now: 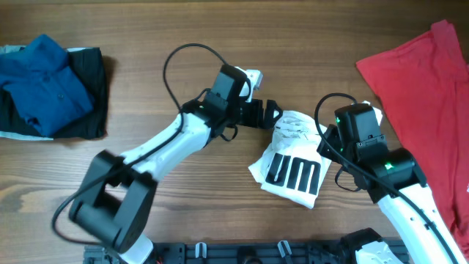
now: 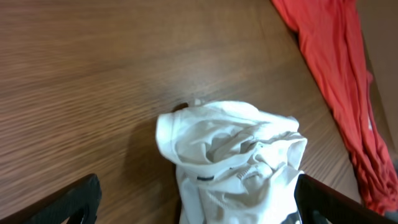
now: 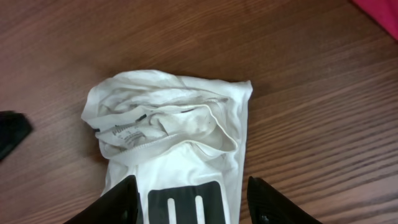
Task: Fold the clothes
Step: 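Grasp the folded shirt's left edge with the left gripper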
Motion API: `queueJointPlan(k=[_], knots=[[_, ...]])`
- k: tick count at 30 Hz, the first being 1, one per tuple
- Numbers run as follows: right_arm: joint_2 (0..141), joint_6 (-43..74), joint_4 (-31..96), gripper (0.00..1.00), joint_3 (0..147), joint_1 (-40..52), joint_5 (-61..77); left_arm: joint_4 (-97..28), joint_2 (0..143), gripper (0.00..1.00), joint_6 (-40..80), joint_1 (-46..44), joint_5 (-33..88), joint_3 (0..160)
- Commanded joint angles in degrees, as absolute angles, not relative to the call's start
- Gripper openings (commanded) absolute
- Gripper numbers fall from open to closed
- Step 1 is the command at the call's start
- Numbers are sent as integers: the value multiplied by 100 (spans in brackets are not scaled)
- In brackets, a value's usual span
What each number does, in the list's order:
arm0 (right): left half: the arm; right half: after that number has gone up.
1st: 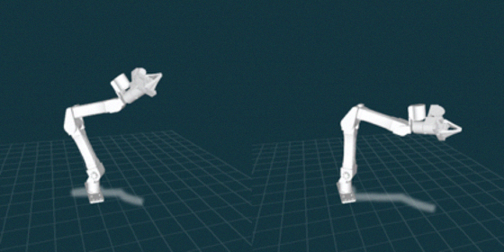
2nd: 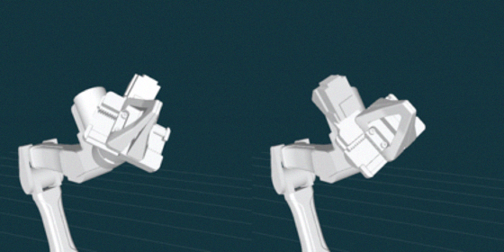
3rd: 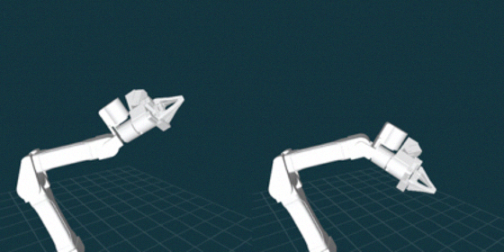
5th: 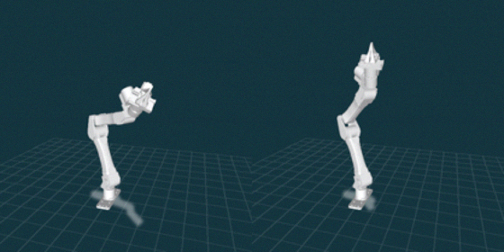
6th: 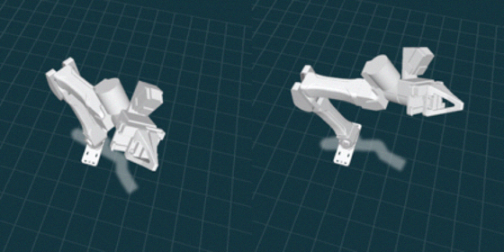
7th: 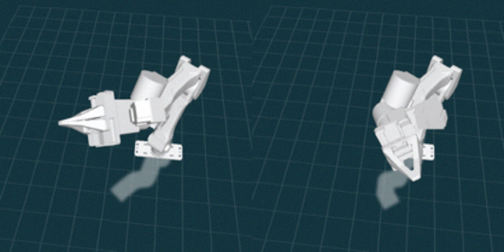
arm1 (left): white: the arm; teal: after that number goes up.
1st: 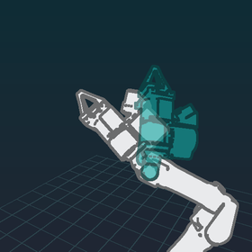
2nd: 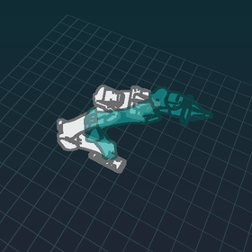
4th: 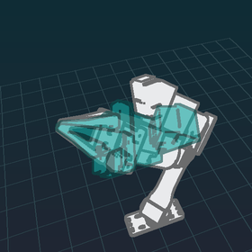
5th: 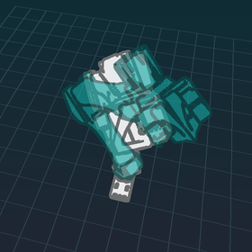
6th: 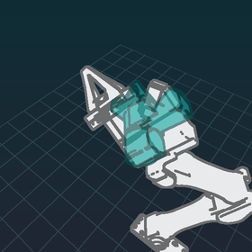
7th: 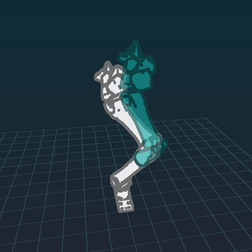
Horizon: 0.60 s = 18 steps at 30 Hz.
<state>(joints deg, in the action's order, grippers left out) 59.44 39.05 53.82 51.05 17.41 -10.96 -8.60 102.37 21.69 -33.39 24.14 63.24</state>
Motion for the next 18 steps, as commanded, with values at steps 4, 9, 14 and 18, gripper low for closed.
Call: queueJointPlan(k=[4,9,14,18], knots=[[5892,4219,5413,56,5190,1715,-1201,-543,11137,100,1988,-3658,3247,6318],[5892,4222,5430,56,5190,1715,-1210,-305,11614,100,1968,-4075,3562,6318],[5892,4368,5472,55,5190,1715,-1247,-158,11782,82,1966,-4495,3682,6318],[5892,4368,5507,55,5190,1715,-1247,49,11778,18,1968,-4495,3656,6324]])
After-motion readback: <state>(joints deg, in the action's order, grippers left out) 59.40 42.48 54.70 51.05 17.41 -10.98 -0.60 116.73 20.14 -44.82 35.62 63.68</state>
